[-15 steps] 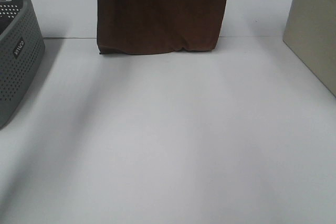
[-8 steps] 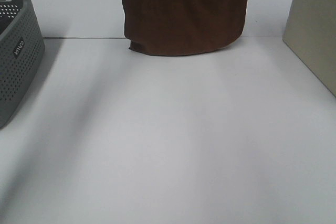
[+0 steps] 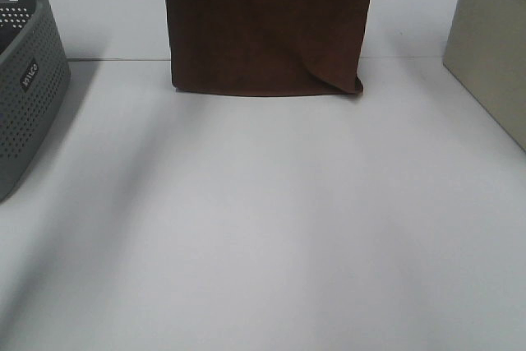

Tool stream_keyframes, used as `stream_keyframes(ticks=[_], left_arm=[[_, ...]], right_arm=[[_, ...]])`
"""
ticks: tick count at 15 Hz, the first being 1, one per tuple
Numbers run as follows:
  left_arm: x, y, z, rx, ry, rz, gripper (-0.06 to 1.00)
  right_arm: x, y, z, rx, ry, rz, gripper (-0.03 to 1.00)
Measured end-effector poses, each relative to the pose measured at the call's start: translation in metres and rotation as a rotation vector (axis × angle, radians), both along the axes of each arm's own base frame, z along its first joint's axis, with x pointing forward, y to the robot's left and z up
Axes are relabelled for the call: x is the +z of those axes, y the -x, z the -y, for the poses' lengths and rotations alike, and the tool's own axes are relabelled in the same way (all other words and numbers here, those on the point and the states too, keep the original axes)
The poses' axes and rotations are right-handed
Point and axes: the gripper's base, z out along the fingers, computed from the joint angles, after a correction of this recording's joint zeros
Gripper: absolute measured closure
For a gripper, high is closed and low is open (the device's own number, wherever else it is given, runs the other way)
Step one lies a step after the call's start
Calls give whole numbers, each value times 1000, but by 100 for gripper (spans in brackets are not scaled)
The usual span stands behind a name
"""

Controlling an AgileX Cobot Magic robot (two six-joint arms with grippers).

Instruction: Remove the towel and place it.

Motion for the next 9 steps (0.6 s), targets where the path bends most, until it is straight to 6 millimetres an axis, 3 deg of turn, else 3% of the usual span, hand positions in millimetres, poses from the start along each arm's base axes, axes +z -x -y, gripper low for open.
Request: stream_keyframes(ticks=[3, 5, 7, 9], left_arm=[[-20, 13, 19, 178, 8, -381, 94], [-14, 43, 31, 202, -58, -629, 94], [-1, 72, 28, 196, -47, -824, 94], [13, 98, 20, 196, -30, -973, 94]], right_arm=[[-16, 10, -1, -1, -29, -262, 96], [-18, 24, 0, -34, -85, -460, 96], [-12, 46, 1, -76, -148, -657, 96], [-1, 59, 3, -132, -207, -716, 96]])
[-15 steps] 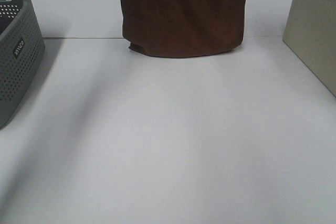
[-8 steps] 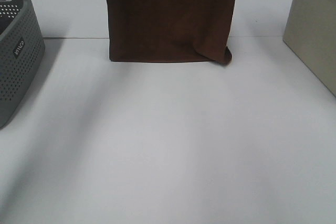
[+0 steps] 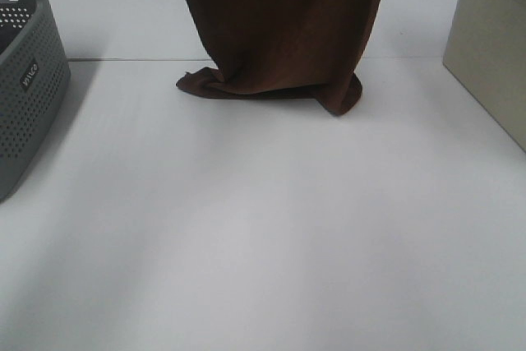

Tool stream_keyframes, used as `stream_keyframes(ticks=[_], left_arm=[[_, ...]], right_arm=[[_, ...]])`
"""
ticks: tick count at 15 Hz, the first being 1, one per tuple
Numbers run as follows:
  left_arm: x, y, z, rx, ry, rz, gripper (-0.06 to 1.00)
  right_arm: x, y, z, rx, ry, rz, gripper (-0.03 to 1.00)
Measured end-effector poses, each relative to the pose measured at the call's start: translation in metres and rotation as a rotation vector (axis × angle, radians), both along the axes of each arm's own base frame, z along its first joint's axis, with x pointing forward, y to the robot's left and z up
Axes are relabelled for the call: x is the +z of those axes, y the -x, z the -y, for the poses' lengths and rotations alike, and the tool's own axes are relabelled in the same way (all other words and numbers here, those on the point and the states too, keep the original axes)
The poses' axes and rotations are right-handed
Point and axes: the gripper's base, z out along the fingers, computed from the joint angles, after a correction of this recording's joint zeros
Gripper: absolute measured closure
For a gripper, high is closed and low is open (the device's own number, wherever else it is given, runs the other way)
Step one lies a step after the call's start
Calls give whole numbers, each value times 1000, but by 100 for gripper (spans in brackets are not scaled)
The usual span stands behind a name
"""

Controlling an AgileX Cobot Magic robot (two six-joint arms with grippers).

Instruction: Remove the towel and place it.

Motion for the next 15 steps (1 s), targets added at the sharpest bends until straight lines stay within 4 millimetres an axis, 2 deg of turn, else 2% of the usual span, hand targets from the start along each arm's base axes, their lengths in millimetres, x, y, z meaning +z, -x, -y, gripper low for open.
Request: stream_keyframes(ticks=[2, 4, 5, 9, 11, 13, 15], left_arm=[[9, 10, -1, -8, 42, -20, 94], [14, 14, 1, -22, 72, -26, 94], [14, 15, 2, -28, 80, -34, 94], [9, 28, 2, -61, 98, -106, 94], [-3, 48, -5, -68, 81, -204, 94], [-7, 78, -16, -75, 83, -271, 94], [0, 113, -30, -85, 100, -289, 94]], right_arm=[[16, 14, 5, -119, -57, -43, 96], [27, 32, 7, -165, -95, -66, 96], [22, 46, 7, -170, -91, -111, 96], [3, 53, 11, -192, -55, -188, 96], [-6, 55, 11, -212, -56, -234, 96], [-11, 61, 10, -231, -73, -275, 96], [-18, 76, 10, -249, -89, -331, 96]])
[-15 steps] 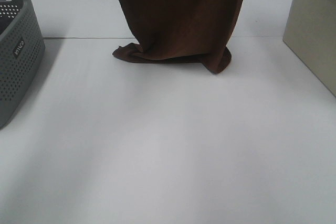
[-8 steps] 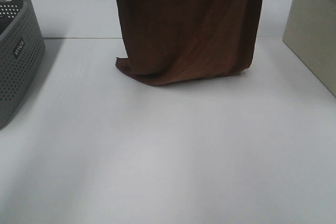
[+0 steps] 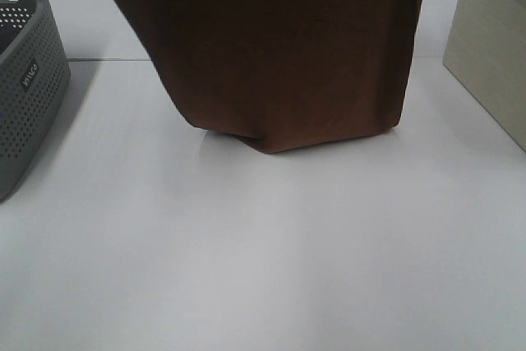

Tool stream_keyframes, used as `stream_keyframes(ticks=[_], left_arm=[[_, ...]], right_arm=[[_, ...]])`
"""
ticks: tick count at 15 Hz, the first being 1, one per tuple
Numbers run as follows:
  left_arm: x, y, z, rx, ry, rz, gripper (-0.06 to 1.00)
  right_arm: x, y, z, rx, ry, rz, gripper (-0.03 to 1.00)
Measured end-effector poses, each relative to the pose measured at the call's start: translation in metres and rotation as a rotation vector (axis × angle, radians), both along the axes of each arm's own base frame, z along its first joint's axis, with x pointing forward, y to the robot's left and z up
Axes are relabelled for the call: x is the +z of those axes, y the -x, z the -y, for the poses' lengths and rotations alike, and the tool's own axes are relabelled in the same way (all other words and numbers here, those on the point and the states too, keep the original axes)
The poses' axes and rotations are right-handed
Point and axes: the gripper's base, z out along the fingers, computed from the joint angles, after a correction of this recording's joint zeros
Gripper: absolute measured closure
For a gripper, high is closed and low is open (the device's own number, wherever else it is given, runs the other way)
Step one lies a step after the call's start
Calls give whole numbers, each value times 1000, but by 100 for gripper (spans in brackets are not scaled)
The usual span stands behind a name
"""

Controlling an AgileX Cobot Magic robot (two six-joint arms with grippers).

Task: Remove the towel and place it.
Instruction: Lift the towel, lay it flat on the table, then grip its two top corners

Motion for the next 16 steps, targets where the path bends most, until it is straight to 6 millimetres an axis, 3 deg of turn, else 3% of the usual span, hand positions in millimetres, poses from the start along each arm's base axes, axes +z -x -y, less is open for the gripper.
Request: stream_keyframes(ticks=[5, 9, 10, 16], left_arm=[[-9, 76, -19, -59, 108, -89, 94], [-39, 114, -29, -41, 169, -207, 94], [-53, 130, -32, -42, 203, -259, 94], [-104, 149, -35, -25, 196, -437, 94]], right_arm=[[-15, 54, 4, -39, -47, -116, 96], [-26, 94, 7, -42, -74, -160, 96], [-33, 116, 9, -54, -82, -180, 96], [-83, 160, 15, -62, -69, -313, 96]])
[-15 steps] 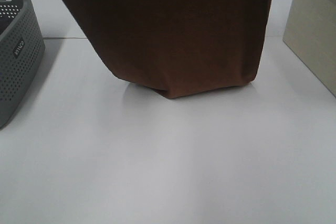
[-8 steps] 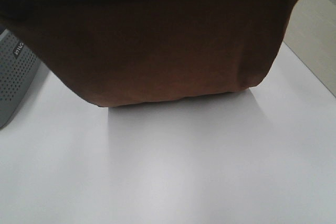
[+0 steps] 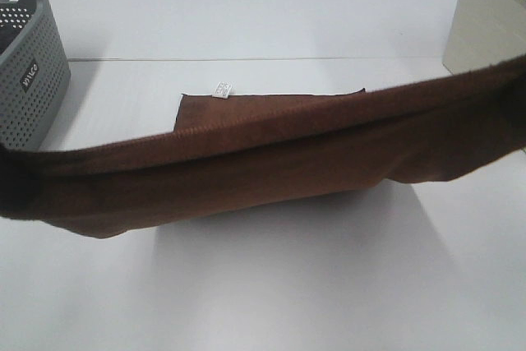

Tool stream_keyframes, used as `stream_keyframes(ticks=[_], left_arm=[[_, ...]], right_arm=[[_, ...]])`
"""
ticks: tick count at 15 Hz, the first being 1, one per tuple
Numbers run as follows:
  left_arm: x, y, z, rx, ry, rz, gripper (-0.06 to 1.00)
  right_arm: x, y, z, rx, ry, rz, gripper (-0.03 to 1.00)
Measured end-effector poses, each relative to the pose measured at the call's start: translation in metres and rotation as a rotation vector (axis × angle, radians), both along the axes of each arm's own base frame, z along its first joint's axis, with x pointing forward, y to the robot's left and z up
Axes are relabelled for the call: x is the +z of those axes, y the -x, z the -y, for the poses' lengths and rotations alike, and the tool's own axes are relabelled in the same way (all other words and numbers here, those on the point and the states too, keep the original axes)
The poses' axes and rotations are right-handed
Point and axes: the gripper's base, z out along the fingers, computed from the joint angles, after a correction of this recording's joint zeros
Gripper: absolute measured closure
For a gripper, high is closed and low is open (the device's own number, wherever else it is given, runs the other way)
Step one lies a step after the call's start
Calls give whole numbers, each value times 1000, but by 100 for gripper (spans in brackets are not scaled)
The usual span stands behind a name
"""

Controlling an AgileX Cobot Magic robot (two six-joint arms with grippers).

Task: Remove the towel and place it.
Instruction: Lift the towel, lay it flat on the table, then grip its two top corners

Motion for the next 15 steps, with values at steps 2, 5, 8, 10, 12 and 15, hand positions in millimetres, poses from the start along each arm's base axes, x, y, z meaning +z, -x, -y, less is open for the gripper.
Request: stream_keyframes(ticks=[2, 5, 8, 10, 12, 15], left_arm=[[-12, 5, 0, -9, 0, -48, 94], [-28, 8, 1, -42, -15, -127, 94], [-47, -1, 6, -80, -48, -207, 94], [-61, -7, 13, -99, -81, -274, 94], [-79, -6, 28, -174, -143, -343, 94], [-103, -2, 48, -258, -221, -427, 94]], right_arm=[[-20, 11, 1, -3, 5, -64, 96], [-52, 22, 2, 2, 8, -179, 96], [-71, 29, 3, 34, 15, -233, 96], [-81, 28, 3, 45, 22, -281, 96], [-93, 24, 3, 53, 39, -342, 96], [-108, 13, 2, 50, 49, -437, 96]])
